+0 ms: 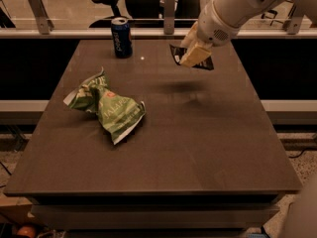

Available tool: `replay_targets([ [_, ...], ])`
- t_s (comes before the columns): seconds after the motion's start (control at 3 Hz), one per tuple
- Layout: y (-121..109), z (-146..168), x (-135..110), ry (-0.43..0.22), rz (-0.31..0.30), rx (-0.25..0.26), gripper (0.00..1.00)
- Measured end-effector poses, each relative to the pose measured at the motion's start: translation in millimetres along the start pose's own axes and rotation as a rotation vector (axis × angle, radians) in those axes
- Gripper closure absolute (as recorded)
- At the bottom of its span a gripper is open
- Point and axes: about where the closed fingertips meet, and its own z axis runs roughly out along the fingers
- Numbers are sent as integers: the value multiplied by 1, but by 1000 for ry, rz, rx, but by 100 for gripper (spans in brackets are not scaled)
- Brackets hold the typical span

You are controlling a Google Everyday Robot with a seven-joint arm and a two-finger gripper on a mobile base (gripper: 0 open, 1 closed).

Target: Move rxbar chocolate near green jalapeno chip bag

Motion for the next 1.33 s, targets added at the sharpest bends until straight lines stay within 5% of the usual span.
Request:
replay_targets([
  [0.33,28,12,0,-58,-49,42,100],
  [1.33,31,21,-15,-58,-73,16,100],
])
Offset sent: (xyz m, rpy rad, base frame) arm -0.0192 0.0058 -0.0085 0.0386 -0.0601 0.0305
